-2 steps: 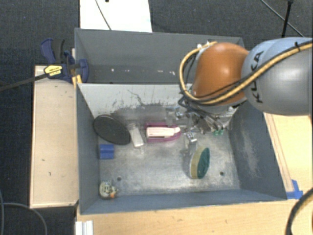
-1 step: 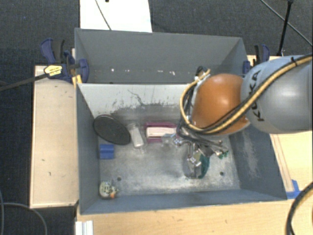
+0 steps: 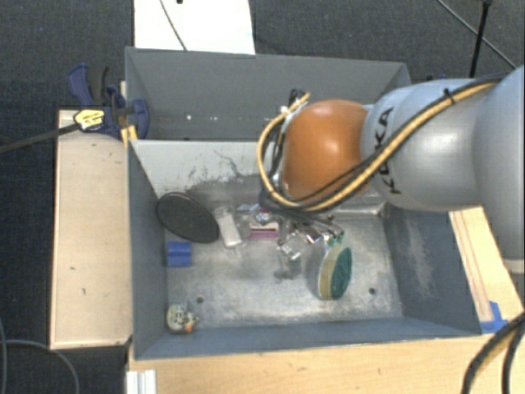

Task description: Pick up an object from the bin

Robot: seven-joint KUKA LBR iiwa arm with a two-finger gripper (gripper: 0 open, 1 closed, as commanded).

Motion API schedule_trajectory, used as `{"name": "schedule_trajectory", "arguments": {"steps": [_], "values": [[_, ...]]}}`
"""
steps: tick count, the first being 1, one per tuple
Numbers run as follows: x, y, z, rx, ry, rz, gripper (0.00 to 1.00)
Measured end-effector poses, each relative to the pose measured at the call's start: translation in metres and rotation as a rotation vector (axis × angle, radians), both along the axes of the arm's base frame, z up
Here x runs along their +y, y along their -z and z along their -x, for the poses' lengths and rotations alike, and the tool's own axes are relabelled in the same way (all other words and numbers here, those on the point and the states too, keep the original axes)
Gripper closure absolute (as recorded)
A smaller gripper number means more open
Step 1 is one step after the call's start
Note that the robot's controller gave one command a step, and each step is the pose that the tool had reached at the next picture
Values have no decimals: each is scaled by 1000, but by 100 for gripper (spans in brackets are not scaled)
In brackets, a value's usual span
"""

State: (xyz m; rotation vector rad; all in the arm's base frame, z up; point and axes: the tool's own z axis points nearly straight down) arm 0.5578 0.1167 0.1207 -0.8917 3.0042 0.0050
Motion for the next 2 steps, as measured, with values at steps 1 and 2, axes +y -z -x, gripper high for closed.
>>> {"name": "schedule_trajectory", "arguments": {"steps": [1, 2], "values": [[52, 22, -20, 3, -29, 1, 0], [115, 46, -29, 11, 72, 13, 0]]}}
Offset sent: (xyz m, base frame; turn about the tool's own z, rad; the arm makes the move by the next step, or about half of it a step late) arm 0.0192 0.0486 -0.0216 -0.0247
